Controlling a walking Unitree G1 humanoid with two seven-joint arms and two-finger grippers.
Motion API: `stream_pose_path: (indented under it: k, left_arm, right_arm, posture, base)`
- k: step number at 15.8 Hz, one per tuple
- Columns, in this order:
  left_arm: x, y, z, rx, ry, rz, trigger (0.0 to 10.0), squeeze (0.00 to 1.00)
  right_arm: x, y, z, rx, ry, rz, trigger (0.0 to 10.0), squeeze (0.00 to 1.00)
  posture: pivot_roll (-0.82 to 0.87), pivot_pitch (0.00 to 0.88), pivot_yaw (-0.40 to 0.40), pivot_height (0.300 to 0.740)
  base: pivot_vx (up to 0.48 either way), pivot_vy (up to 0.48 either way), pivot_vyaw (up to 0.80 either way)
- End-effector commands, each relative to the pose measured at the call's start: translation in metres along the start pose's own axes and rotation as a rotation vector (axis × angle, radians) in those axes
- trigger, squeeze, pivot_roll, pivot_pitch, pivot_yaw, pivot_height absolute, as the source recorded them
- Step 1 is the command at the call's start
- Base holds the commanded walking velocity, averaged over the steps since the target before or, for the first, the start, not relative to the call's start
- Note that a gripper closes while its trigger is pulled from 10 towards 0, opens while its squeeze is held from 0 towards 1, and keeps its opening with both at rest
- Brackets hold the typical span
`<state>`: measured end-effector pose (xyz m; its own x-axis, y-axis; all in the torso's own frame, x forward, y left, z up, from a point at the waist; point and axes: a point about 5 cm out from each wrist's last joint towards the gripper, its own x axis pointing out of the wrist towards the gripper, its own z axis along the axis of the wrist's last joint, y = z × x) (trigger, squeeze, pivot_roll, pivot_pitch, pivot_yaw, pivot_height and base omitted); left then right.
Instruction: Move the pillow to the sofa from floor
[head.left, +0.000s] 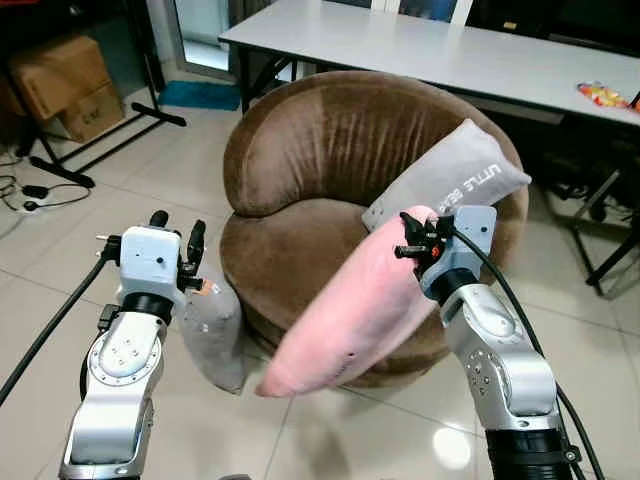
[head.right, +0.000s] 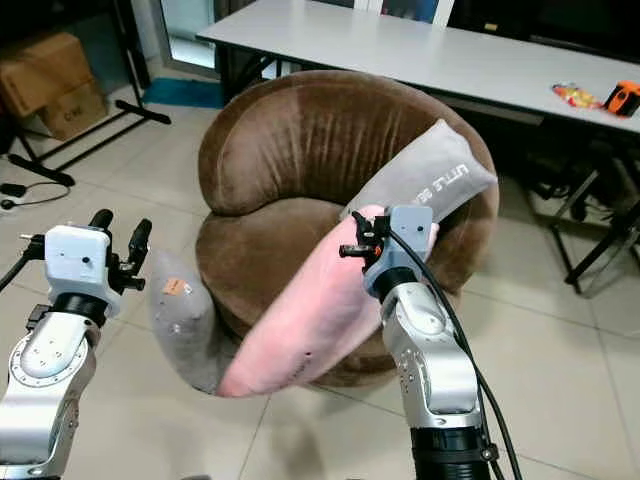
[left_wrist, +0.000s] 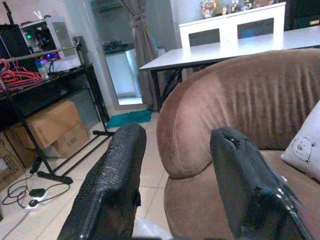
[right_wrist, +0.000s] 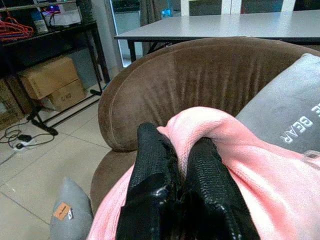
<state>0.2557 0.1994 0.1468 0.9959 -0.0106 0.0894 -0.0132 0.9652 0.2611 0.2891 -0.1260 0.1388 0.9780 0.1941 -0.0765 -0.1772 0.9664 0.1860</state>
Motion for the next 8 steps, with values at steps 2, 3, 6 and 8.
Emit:
stream_pose_path:
  k: [2,3,6,8]
  left_arm:
    - [-0.0005,-0.0006,0.0034,-0.009,-0.018,-0.013,10.0,0.0]
    - [-0.0006,-0.0006,0.0031,-0.008,-0.018,-0.013,10.0,0.0]
    - [-0.0006,-0.0007,0.0027,-0.009,-0.016,-0.018,10.0,0.0]
    - [0.0,-0.0021,0.0028,-0.014,-0.016,-0.027,10.0,0.0]
  right_arm:
    - [0.0001,0.0021,0.0134,-0.04,-0.062,0.021,10.0,0.0]
    - [0.0002,0.0024,0.0128,-0.039,-0.061,0.024,10.0,0.0]
    - [0.0009,0.0015,0.0137,-0.011,-0.07,0.015,10.0,0.0]
    - [0.0016,0.0013,0.0161,-0.008,-0.079,0.014,10.0,0.0]
  posture:
    - [0.02,0.0,-0.029,0.74]
    - [0.02,0.0,-0.029,0.74]
    - [0.02,0.0,-0.026,0.74]
    - [0.02,0.0,-0.026,0.74]
  base:
    - [0.336,0.0,0.8]
    - [0.337,0.0,0.79]
    - [0.336,0.0,0.26]
    - [0.336,0.0,0.0]
